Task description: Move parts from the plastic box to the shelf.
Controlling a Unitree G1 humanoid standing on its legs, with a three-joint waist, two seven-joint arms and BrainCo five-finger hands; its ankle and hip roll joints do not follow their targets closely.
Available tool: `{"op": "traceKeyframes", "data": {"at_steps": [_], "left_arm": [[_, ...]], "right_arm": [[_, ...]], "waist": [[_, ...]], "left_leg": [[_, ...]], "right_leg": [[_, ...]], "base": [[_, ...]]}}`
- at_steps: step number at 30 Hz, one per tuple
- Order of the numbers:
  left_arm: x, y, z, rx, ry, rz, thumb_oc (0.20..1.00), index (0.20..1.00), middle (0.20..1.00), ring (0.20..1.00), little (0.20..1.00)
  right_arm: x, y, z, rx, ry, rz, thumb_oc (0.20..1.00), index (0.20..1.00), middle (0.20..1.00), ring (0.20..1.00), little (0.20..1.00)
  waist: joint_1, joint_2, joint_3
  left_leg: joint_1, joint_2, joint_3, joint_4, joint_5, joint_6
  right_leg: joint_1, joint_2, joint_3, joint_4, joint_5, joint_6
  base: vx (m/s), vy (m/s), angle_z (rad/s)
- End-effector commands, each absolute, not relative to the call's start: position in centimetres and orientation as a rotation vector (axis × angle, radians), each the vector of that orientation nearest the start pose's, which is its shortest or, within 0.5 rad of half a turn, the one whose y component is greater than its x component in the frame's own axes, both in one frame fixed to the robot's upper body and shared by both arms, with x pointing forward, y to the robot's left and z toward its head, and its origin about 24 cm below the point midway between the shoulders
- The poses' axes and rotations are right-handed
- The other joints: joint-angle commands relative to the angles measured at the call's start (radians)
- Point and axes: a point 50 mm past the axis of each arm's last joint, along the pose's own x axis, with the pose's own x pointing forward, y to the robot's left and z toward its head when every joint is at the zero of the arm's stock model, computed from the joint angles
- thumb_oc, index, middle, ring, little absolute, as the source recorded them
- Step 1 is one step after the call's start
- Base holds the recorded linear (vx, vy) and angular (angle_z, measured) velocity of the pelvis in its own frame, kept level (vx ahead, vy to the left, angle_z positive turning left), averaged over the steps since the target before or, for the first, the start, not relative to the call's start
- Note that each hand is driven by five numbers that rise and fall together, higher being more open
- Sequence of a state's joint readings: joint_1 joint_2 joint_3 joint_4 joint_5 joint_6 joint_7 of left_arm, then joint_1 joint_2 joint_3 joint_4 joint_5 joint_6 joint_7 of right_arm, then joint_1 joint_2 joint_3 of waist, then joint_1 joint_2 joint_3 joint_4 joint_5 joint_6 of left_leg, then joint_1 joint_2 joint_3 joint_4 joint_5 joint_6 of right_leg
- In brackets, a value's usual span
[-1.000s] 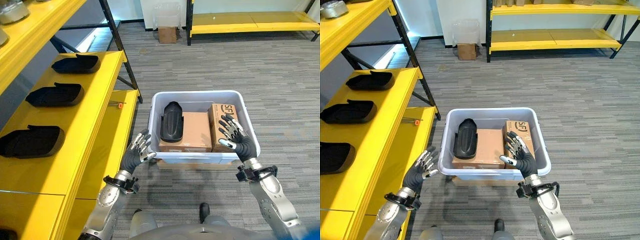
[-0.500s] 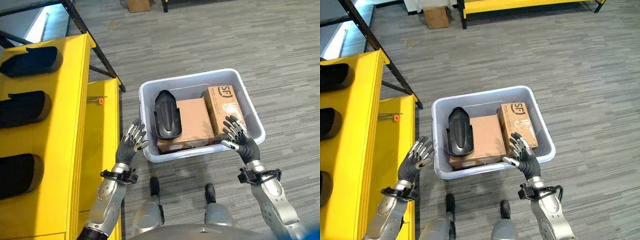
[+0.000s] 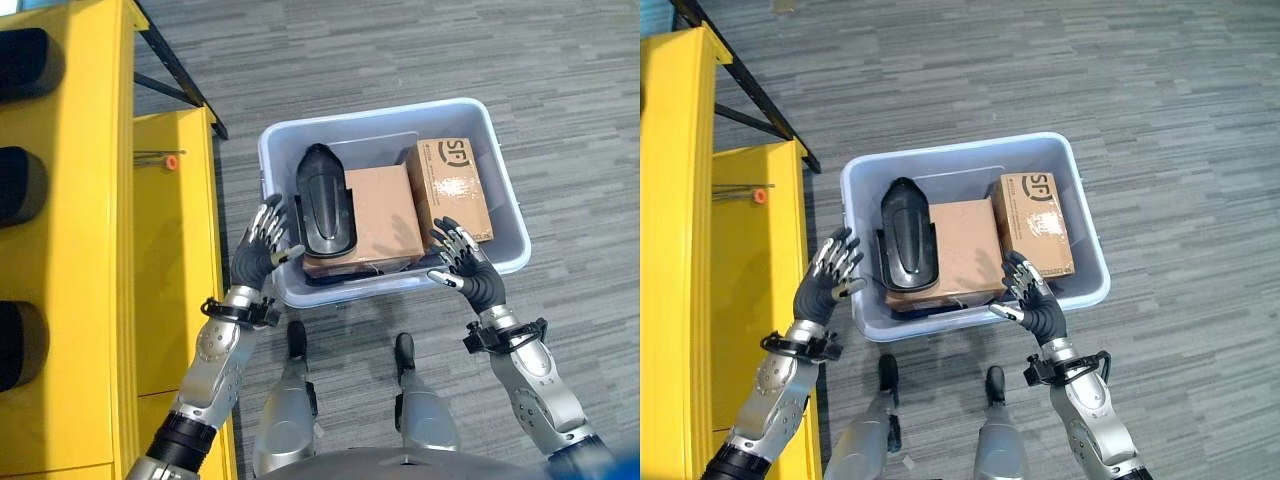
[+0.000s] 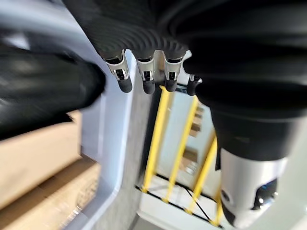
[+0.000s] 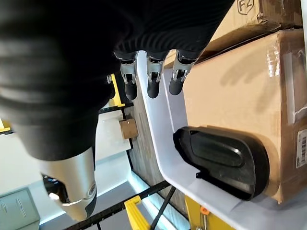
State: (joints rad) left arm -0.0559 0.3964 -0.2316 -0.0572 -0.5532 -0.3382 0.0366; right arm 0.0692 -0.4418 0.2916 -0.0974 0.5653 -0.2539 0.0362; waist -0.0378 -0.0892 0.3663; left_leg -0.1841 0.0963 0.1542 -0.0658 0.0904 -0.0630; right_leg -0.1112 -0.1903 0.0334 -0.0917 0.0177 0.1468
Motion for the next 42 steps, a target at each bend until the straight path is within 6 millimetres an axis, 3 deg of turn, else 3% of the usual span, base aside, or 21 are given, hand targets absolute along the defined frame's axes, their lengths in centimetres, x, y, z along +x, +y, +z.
{"op": "traceKeyframes", "data": {"at_steps": [1,10,17,22,32,42], "left_arm": [[26.4,16.1,11.4,-0.138,-0.463,-0.158,1.0,1.0,1.0,1.0,1.0],[29.6,14.2,14.9,-0.172,-0.583,-0.065,1.0,1.0,1.0,1.0,1.0],[31.0,15.1,18.6,-0.147,-0.731,0.145,1.0,1.0,1.0,1.0,1.0],[31.0,15.2,20.1,-0.126,-0.803,0.206,1.0,1.0,1.0,1.0,1.0],[30.4,15.0,21.5,-0.04,-0.893,0.249,1.0,1.0,1.0,1.0,1.0],[30.3,16.2,20.7,0.024,-0.88,0.346,1.0,1.0,1.0,1.0,1.0]], "right_arm": [[23.6,-16.8,9.1,0.158,-0.28,0.296,1.0,1.0,1.0,1.0,1.0],[24.0,-16.0,10.2,0.158,-0.331,0.294,1.0,1.0,1.0,1.0,1.0],[24.6,-15.6,11.3,0.159,-0.387,0.286,1.0,1.0,1.0,1.0,1.0],[24.7,-15.5,11.6,0.159,-0.406,0.286,1.0,1.0,1.0,1.0,1.0],[24.5,-15.3,11.9,0.17,-0.42,0.315,1.0,1.0,1.0,1.0,1.0],[24.3,-15.5,11.9,0.158,-0.419,0.312,1.0,1.0,1.0,1.0,1.0]], "waist": [[-0.01,0.007,-0.02],[-0.056,-0.034,0.047],[-0.085,-0.058,0.103],[-0.092,-0.075,0.108],[-0.09,-0.092,0.115],[-0.081,-0.103,0.124]], "left_leg": [[-0.038,0.09,-0.039,0.134,-0.021,-0.044],[-0.095,0.112,-0.004,0.183,-0.032,-0.054],[-0.149,0.116,-0.004,0.211,-0.038,-0.063],[-0.171,0.114,-0.009,0.207,-0.032,-0.062],[-0.195,0.11,-0.024,0.2,-0.025,-0.062],[-0.202,0.111,-0.031,0.188,-0.023,-0.061]], "right_leg": [[-0.053,-0.018,0.029,0.077,0.047,0.01],[-0.154,0.009,0.071,0.12,0.068,0.009],[-0.21,0.022,0.073,0.152,0.068,0.007],[-0.224,0.023,0.068,0.146,0.077,0.005],[-0.232,0.021,0.052,0.139,0.079,0.003],[-0.233,0.022,0.042,0.131,0.079,0.002]], "base": [[-0.07,-0.014,-0.14],[-0.06,-0.006,-0.17],[-0.05,-0.013,-0.1],[0.0,-0.005,0.01],[-0.01,-0.009,0.05],[0.0,0.0,0.0]]}}
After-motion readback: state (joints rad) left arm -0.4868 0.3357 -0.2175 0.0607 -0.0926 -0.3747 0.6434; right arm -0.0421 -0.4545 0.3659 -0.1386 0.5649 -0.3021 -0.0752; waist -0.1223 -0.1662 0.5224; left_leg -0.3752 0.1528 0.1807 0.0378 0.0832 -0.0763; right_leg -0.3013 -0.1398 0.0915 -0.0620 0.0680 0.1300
